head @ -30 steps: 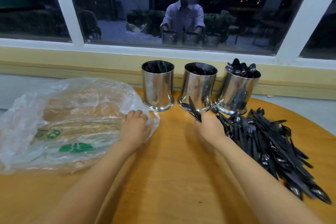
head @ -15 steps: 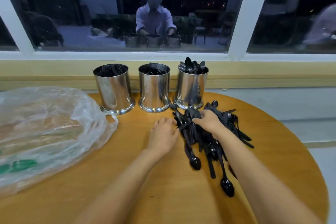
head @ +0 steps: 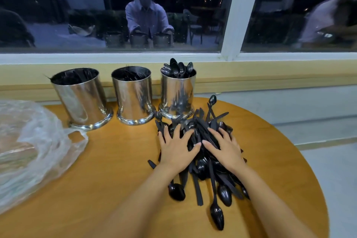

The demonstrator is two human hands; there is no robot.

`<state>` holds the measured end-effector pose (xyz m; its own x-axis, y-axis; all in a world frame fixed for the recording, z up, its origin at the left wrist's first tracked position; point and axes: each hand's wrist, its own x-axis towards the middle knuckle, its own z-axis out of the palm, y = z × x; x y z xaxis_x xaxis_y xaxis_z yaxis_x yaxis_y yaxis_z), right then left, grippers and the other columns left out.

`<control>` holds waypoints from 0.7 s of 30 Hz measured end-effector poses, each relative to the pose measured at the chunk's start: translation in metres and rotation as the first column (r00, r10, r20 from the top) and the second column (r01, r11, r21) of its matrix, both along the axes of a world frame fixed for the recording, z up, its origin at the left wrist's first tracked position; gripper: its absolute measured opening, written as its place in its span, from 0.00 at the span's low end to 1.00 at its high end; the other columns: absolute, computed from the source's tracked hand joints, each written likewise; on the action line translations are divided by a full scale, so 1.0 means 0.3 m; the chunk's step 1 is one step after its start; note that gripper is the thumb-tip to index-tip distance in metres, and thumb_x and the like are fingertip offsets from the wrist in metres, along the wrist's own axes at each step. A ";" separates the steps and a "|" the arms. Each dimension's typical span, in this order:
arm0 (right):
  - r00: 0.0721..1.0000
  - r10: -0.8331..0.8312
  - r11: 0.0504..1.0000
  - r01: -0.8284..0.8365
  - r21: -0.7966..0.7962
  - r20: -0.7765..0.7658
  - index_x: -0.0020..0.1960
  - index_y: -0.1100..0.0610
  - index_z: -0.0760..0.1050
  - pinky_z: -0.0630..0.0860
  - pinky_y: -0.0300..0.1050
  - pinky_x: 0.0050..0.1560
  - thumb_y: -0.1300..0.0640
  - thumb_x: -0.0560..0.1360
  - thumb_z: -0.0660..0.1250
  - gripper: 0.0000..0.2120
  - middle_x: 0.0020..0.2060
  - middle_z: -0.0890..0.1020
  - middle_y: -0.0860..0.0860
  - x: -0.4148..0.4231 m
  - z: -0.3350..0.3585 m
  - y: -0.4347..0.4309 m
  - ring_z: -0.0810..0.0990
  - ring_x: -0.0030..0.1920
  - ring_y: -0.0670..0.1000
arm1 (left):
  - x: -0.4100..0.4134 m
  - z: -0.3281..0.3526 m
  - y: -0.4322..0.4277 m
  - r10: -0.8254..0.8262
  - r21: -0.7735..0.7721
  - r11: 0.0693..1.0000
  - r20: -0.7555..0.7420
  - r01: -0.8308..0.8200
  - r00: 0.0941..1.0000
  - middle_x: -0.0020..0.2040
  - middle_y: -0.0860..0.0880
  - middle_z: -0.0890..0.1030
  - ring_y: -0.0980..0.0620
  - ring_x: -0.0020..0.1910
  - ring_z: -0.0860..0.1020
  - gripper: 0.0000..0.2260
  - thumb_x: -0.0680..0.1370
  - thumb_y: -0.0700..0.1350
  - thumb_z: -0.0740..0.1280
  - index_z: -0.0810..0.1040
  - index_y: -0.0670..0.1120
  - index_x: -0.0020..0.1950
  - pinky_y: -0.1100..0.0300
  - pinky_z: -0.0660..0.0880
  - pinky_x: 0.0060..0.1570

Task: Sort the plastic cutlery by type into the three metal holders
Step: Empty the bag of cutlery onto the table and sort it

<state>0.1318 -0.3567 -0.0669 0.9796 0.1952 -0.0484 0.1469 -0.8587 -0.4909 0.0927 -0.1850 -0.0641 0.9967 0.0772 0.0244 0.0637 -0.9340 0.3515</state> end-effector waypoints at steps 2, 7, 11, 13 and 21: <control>1.000 0.023 0.999 -0.024 0.028 0.013 0.75 0.36 0.56 0.51 0.59 0.75 0.30 0.75 0.54 0.30 0.78 0.54 0.46 -0.012 -0.005 0.018 0.48 0.78 0.57 | -0.009 -0.018 0.019 0.009 0.005 1.000 0.034 -0.010 0.999 0.81 0.50 0.51 0.38 0.79 0.41 0.26 0.80 0.66 0.52 0.58 0.63 0.77 0.41 0.37 0.75; 0.995 0.091 0.994 -0.092 0.058 0.028 0.76 0.37 0.56 0.52 0.58 0.75 0.32 0.76 0.55 0.30 0.78 0.54 0.45 -0.065 -0.008 0.105 0.48 0.78 0.55 | -0.084 -0.037 0.119 0.050 0.022 0.998 0.074 -0.052 0.996 0.80 0.52 0.54 0.40 0.79 0.43 0.25 0.80 0.66 0.54 0.60 0.63 0.76 0.41 0.40 0.76; 0.988 0.153 0.984 -0.154 0.092 0.021 0.76 0.38 0.56 0.52 0.56 0.74 0.33 0.77 0.56 0.29 0.78 0.54 0.44 -0.125 0.000 0.202 0.47 0.78 0.54 | -0.178 -0.050 0.236 0.101 0.047 0.994 0.047 -0.103 0.994 0.80 0.52 0.54 0.41 0.79 0.44 0.29 0.76 0.71 0.49 0.60 0.64 0.75 0.40 0.43 0.76; 0.981 0.193 0.976 -0.193 0.103 0.018 0.76 0.38 0.56 0.52 0.56 0.74 0.34 0.77 0.56 0.29 0.78 0.54 0.44 -0.161 0.005 0.259 0.47 0.78 0.54 | -0.226 -0.050 0.291 0.129 0.056 0.990 0.055 -0.132 0.990 0.80 0.52 0.55 0.41 0.79 0.46 0.36 0.69 0.73 0.40 0.60 0.64 0.75 0.40 0.44 0.76; 0.956 0.294 0.953 -0.294 0.073 0.016 0.76 0.38 0.58 0.56 0.56 0.73 0.32 0.77 0.55 0.29 0.77 0.57 0.43 -0.241 0.018 0.424 0.53 0.76 0.55 | -0.358 -0.018 0.437 0.201 0.075 0.977 0.012 -0.201 0.980 0.79 0.51 0.58 0.41 0.78 0.50 0.30 0.75 0.72 0.47 0.61 0.63 0.75 0.38 0.44 0.75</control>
